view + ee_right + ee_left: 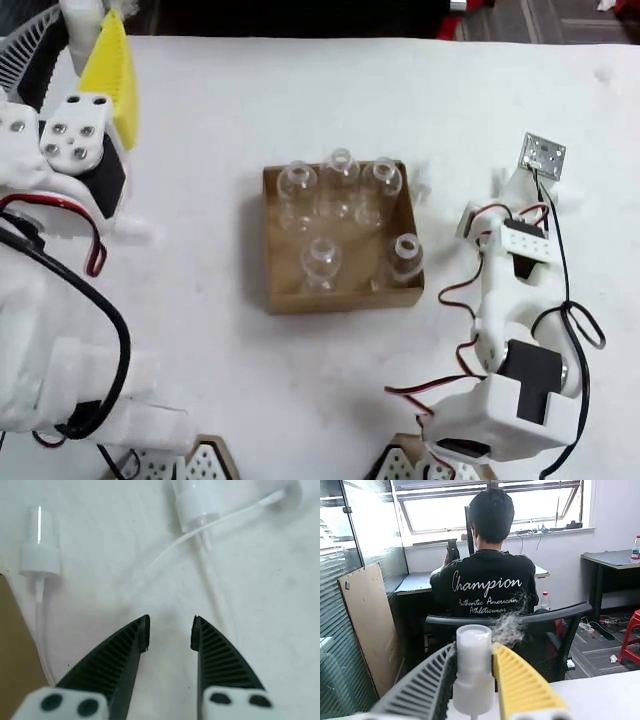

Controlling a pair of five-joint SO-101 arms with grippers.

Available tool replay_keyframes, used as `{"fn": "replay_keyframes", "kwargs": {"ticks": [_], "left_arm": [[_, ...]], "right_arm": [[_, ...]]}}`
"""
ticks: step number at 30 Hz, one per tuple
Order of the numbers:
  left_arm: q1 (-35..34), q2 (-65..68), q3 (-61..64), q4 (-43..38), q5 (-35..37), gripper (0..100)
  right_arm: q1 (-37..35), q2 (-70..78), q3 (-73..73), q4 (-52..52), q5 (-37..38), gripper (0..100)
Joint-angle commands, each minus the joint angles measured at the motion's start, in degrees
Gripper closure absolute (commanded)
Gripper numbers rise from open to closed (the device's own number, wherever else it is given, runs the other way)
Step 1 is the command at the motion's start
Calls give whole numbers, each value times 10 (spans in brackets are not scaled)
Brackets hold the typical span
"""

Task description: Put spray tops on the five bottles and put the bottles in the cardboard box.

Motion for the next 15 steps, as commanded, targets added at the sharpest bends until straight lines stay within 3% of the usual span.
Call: {"fn": "replay_keyframes", "kwargs": {"ticks": [1,6,15], "left_arm": [[14,-95,139,7,18,980],[48,-257,363,-5,17,979],[47,-436,728,-166,13,979]], "right_arm": [[5,-3,-22,-12,4,883],[5,-3,-23,-13,4,883],[5,-3,-22,-13,4,883]]}}
